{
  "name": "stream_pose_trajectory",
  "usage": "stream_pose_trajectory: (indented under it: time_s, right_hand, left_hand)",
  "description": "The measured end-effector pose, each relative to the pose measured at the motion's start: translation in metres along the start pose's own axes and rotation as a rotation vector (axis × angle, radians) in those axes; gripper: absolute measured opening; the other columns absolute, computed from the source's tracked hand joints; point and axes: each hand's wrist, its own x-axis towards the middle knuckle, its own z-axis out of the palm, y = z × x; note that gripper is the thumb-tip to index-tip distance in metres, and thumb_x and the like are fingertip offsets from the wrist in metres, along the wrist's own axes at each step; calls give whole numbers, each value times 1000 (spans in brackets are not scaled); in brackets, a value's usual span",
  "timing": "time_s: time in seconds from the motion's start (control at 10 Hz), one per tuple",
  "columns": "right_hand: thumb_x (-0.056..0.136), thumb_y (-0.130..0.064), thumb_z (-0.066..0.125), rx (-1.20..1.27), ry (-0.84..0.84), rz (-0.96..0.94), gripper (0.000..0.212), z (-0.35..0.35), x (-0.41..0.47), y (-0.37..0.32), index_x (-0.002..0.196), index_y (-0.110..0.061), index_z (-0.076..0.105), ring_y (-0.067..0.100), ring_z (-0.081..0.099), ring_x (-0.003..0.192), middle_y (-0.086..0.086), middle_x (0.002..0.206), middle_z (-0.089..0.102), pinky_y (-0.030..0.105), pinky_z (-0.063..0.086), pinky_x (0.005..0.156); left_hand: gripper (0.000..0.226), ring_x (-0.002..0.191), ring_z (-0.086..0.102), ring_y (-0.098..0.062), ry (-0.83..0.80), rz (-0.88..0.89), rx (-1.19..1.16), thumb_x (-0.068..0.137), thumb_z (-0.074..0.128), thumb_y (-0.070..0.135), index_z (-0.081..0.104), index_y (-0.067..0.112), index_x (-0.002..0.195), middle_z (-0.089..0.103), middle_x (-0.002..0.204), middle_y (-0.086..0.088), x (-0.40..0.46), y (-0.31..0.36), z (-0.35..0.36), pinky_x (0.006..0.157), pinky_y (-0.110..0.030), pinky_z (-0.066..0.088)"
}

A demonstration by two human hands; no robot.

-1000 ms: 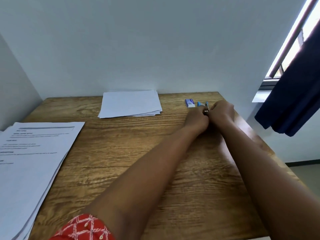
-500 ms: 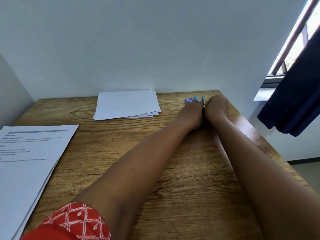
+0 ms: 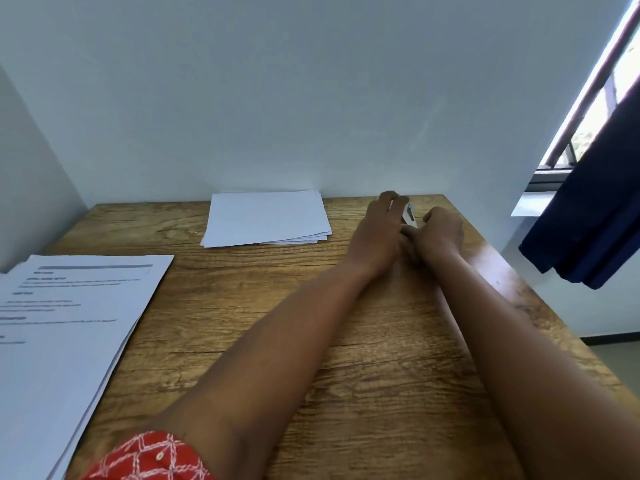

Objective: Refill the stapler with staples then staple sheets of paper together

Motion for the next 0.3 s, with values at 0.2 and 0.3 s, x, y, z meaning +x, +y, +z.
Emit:
stream_pose_trajectory:
  time_s: [0.2,0.3]
  right_hand:
    - [92,-44,61,-33,35,-57,53,-11,-19,-12,127,-5,54,34,55,117,16,128,57,41,48,90]
    - [96,-43,52,-66,115,-181,43,-23,-32,-35,124,-11,55,31,52,117,11,125,57,42,45,88]
  left_hand:
    - [70,141,34,-34,245,-59,192,78,58,-1,44,8,146,35,157,-14,-17,-18,-47,109,-43,30]
    - [68,151,24,-33,348,-74,305,84,57,2,40,9,150,29,161,-14,-21,-24,-78,119,-45,21]
